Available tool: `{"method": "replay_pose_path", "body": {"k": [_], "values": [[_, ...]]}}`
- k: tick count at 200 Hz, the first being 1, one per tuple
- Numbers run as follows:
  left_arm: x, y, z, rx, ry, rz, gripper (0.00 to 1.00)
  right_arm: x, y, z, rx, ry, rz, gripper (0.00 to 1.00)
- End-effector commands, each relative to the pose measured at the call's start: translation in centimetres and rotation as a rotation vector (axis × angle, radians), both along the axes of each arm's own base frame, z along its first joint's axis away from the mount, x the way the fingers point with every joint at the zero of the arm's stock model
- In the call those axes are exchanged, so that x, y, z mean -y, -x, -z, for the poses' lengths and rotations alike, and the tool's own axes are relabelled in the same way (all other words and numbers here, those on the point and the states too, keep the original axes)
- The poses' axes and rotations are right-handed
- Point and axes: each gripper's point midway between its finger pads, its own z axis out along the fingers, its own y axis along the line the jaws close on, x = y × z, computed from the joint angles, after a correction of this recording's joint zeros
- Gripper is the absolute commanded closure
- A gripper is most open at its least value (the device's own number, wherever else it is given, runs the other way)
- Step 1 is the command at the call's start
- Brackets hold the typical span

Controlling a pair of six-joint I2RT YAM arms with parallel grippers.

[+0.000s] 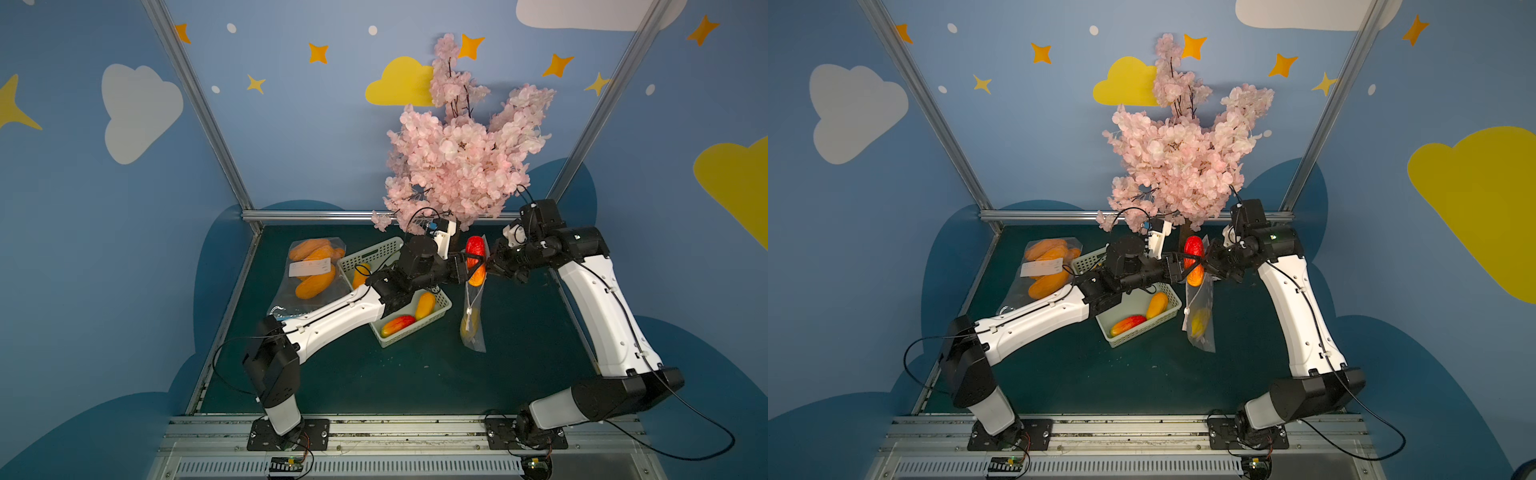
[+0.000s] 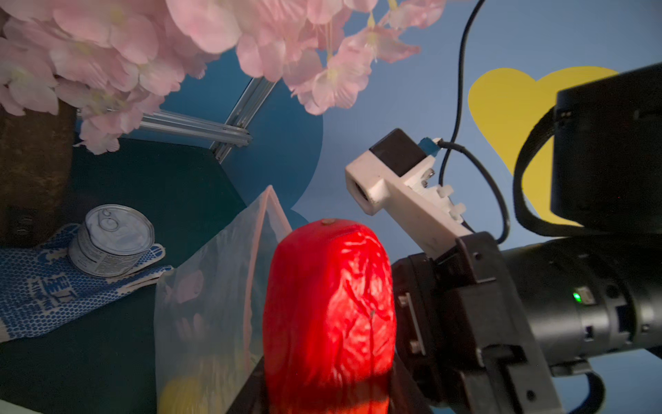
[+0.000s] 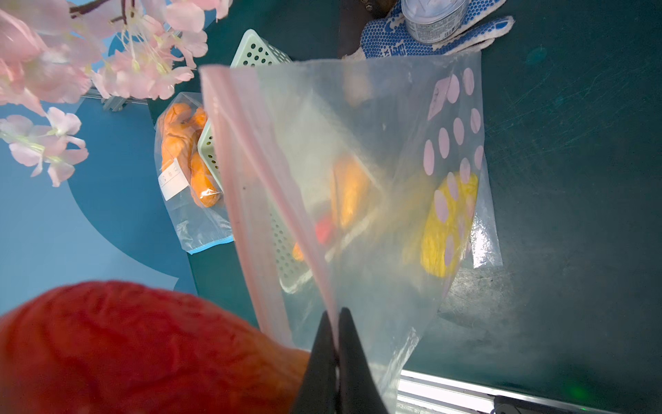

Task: Place the mango in a zip-top bag and seal the zipper
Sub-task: Place the mango in the zipper food storage bag, then pick up the mango from the basket.

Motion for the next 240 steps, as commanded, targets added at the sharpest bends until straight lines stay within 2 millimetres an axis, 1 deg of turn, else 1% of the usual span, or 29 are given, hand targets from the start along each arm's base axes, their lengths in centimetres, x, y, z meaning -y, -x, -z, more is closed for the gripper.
{"method": "replay_pose_path", "body": {"k": [1, 21, 35, 43, 49, 60, 70, 88, 99, 116, 130, 136, 147, 154, 158, 177, 185, 194, 203, 208, 223, 240], "values": [[-0.2, -1.4, 2.3, 0.061, -0.160, -0.057, 0.73, 0.2, 0.8, -1.3, 0.022, -0.014, -0.008, 1.00], [-0.5, -2.0, 3.7, 0.056, -0.220, -0.089, 0.74, 0.2, 0.9, -1.6, 0.028, -0.011, -0.008, 1.00], [-0.3, -1.9, 3.9, 0.061, -0.232, -0.086, 0.73, 0.2, 0.8, -1.7, 0.031, -0.012, -0.006, 1.00], [-0.1, -1.6, 3.5, 0.069, -0.235, -0.071, 0.72, 0.3, 0.8, -1.8, 0.032, -0.012, -0.004, 1.00], [0.2, -1.3, 3.5, 0.072, -0.243, -0.056, 0.68, 0.3, 0.7, -1.7, 0.031, -0.012, -0.004, 1.00], [0.6, -0.8, 3.2, 0.072, -0.251, -0.034, 0.54, 0.3, 0.7, -1.7, 0.032, -0.010, -0.002, 1.00], [0.7, -0.2, 2.7, 0.069, -0.252, -0.016, 0.45, 0.4, 0.7, -1.8, 0.033, -0.007, 0.001, 1.00], [-0.1, 0.5, 1.6, 0.056, -0.252, -0.016, 0.30, 0.5, 0.6, -1.7, 0.034, 0.000, 0.006, 1.00], [-0.9, 1.1, 0.7, 0.054, -0.252, -0.019, 0.24, 0.7, 0.5, -1.6, 0.034, 0.005, 0.011, 1.00], [-2.5, 1.9, -0.4, 0.065, -0.243, -0.035, 0.20, 1.0, 0.3, -1.6, 0.036, 0.011, 0.020, 1.00], [-4.0, 2.6, -0.2, 0.058, -0.248, -0.039, 0.17, 1.1, 0.2, -1.5, 0.037, 0.015, 0.023, 1.00], [-4.7, 2.7, 0.4, 0.047, -0.264, -0.046, 0.16, 1.2, 0.2, -1.5, 0.038, 0.017, 0.023, 1.00], [-6.4, 2.6, 1.9, 0.009, -0.298, -0.067, 0.16, 1.3, 0.1, -1.5, 0.038, 0.020, 0.027, 1.00], [-7.4, 2.4, 3.3, -0.023, -0.326, -0.077, 0.16, 1.4, 0.1, -1.5, 0.040, 0.020, 0.028, 1.00], [-8.0, 2.4, 3.6, -0.034, -0.334, -0.081, 0.16, 1.4, 0.0, -1.4, 0.039, 0.021, 0.027, 1.00], [-10.5, 1.7, 8.7, -0.140, -0.452, -0.100, 0.18, 1.3, 0.0, -1.4, 0.036, 0.020, 0.025, 1.00], [-11.1, 1.3, 11.0, -0.198, -0.494, -0.095, 0.18, 1.3, -0.1, -1.3, 0.034, 0.020, 0.025, 1.00], [-11.3, 0.8, 13.5, -0.260, -0.539, -0.082, 0.20, 1.2, -0.2, -1.3, 0.033, 0.017, 0.026, 1.00], [-10.9, 0.2, 15.6, -0.298, -0.586, -0.055, 0.20, 1.2, -0.2, -1.2, 0.030, 0.017, 0.024, 1.00], [-10.6, -0.3, 16.2, -0.305, -0.607, -0.045, 0.20, 1.2, -0.3, -1.2, 0.031, 0.015, 0.026, 1.00], [-9.6, -1.4, 19.2, -0.353, -0.683, -0.010, 0.19, 1.2, -0.4, -1.1, 0.027, 0.014, 0.026, 1.00], [-8.7, -2.7, 21.7, -0.385, -0.739, 0.026, 0.19, 1.1, -0.6, -1.2, 0.027, 0.011, 0.027, 1.00]]}}
